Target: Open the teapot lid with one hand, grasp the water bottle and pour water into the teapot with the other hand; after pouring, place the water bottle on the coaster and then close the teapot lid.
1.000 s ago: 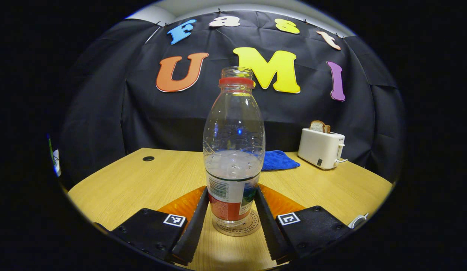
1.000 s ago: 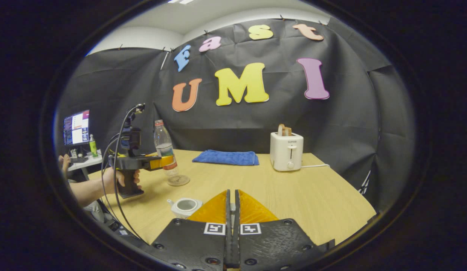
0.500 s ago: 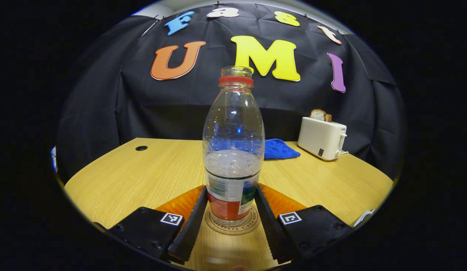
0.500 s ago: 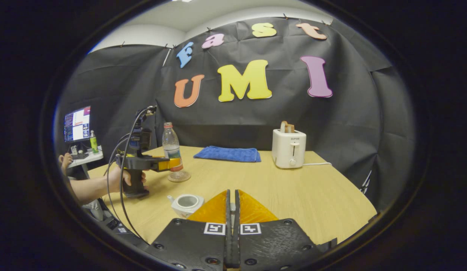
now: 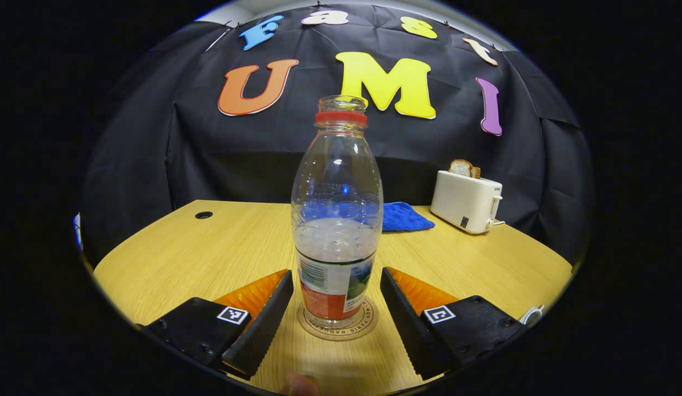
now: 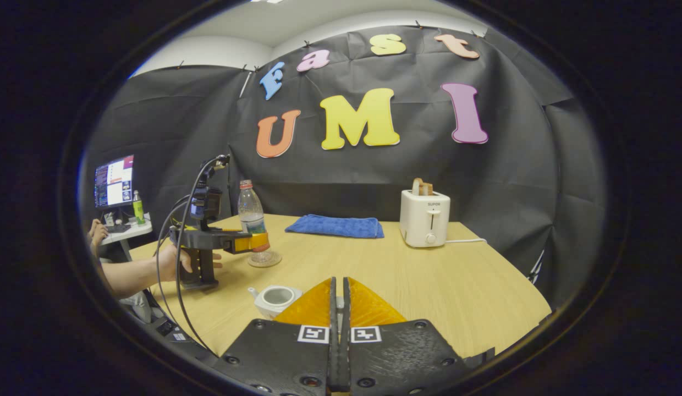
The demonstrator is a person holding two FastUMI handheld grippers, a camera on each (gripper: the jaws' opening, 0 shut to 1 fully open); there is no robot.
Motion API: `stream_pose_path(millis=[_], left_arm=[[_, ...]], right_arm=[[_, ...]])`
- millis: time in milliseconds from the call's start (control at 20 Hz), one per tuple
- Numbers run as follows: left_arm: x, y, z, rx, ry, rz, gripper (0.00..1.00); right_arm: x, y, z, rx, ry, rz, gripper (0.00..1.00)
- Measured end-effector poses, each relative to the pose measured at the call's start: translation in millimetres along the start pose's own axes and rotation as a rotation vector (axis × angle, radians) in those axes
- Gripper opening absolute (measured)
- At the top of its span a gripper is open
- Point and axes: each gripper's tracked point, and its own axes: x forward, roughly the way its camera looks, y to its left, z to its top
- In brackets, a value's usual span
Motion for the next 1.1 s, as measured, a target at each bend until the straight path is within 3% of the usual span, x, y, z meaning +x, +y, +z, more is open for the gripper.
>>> stream_pose_path(millis=[250, 550, 850, 1100], left_arm=[[-36.9, 7.2, -10.3, -0.007, 0.005, 0.036, 0.99], [-110.4, 37.1, -6.7, -0.070, -0.055, 0.173, 1.00], [-166.8, 50.7, 0.3, -0.088, -0.143, 0.245, 0.98], [-184.1, 58.8, 12.4, -0.082, -0.193, 0.273, 0.98]], right_arm=[[14.0, 23.1, 11.6, 0.016, -0.026, 0.052, 0.00], [42.4, 64.2, 9.6, 0.007, -0.026, 0.149, 0.00], [69.9, 83.5, -7.7, -0.002, 0.006, 0.194, 0.00], [78.7, 88.5, -16.5, -0.004, 0.013, 0.208, 0.00]])
